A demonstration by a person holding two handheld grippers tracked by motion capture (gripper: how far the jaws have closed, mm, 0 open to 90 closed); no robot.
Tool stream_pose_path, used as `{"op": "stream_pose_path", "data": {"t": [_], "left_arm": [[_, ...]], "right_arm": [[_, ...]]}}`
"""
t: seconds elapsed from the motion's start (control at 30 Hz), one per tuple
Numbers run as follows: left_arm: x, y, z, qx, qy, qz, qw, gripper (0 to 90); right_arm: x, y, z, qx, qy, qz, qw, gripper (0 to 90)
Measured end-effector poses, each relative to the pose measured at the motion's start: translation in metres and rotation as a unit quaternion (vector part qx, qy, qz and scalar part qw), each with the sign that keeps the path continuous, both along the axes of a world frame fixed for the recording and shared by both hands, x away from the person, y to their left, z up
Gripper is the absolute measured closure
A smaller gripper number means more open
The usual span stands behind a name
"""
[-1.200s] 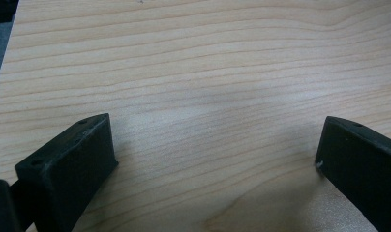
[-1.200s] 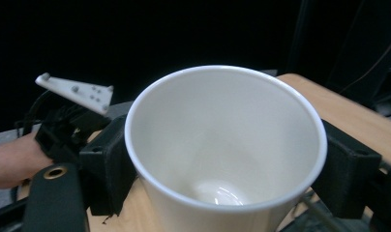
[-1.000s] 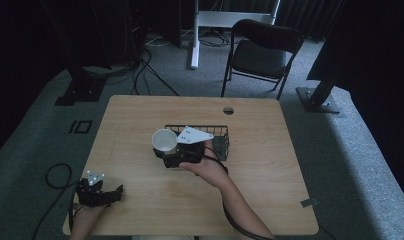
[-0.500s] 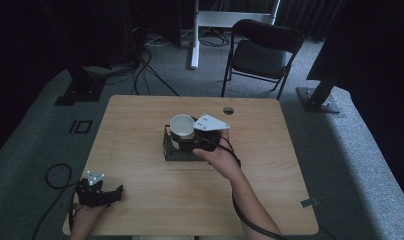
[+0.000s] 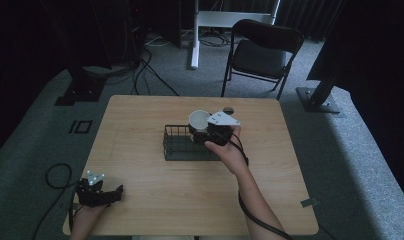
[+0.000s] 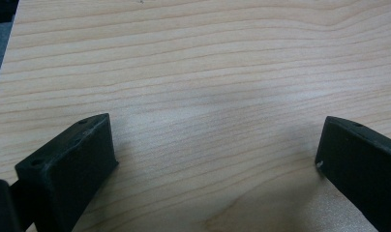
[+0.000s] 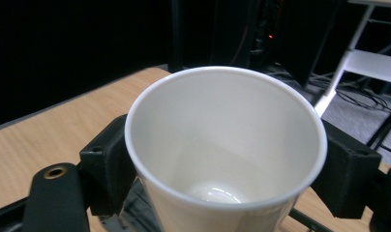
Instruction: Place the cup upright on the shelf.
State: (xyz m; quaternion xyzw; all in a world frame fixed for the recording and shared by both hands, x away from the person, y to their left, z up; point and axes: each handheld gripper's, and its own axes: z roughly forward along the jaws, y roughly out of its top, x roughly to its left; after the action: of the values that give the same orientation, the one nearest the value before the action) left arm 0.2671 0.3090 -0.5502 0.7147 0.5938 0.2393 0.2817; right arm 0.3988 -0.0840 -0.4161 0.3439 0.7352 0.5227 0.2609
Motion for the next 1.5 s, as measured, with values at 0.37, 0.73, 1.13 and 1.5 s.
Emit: {"op": "stream_pose_path", "data": {"t": [0.37,0.73,1.13,1.5], "left_arm": [[0.0,0.0,0.0,0.0,0.0,0.0,1.0,0.7],[0.0,0.0,0.0,0.0,0.0,0.0,1.0,0.7],[0.0,0.0,0.0,0.0,0.0,0.0,1.0,0.7],[0.0,0.0,0.0,0.0,0.0,0.0,1.0,0.7]], "right_arm": [[0.014,-0.009,-0.022,-0.001,0.026,-0.02,0.9995,20.3],[0.019,-0.01,-0.039,-0.006,0.045,-0.026,0.9987,20.3],[0.019,-0.011,-0.05,-0.014,0.051,-0.027,0.9982,20.2],[0.018,-0.014,-0.051,-0.005,0.051,-0.024,0.9984,19.4]]}}
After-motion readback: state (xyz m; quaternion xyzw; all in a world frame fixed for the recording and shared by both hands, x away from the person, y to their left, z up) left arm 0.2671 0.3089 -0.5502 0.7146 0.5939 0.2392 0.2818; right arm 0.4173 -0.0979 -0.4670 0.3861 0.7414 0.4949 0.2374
